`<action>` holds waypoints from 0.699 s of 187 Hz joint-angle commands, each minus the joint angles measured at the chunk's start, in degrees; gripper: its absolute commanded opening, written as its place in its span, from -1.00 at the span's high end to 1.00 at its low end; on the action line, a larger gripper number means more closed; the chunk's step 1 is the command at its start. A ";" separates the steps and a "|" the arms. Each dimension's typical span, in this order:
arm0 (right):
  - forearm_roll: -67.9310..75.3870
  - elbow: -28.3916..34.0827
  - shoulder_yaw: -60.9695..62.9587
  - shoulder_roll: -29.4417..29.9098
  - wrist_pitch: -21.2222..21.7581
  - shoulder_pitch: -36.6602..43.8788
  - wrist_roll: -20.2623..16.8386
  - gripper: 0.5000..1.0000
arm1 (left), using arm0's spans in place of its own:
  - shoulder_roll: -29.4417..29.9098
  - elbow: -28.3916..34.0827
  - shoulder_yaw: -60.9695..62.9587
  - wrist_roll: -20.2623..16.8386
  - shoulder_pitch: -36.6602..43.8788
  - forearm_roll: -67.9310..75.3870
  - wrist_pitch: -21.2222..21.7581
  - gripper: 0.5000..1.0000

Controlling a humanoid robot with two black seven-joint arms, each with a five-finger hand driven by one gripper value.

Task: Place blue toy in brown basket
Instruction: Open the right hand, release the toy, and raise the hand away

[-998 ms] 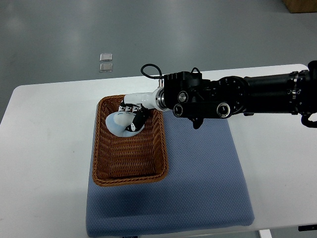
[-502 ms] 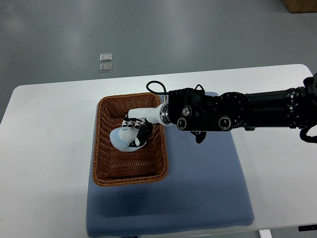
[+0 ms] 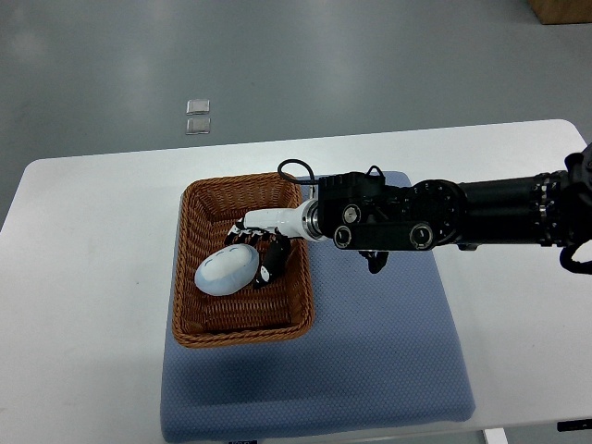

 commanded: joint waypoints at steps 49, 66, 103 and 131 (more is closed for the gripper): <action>0.78 -0.18 4.50 0.00 4.87 3.95 -0.02 -0.58 | 0.00 0.30 0.00 0.00 0.00 0.00 0.00 -1.00; 0.96 -0.27 7.31 0.00 5.14 4.30 -0.02 -0.58 | 0.00 0.30 0.00 0.00 0.00 0.00 0.09 -1.00; 0.96 -1.33 17.24 -3.07 4.96 1.67 0.24 -0.58 | 0.00 0.30 0.00 0.00 0.00 0.00 0.09 -1.00; 0.96 -4.49 28.84 -7.38 4.79 -6.59 2.35 -0.58 | 0.00 0.30 0.09 0.00 0.00 0.00 0.09 -1.00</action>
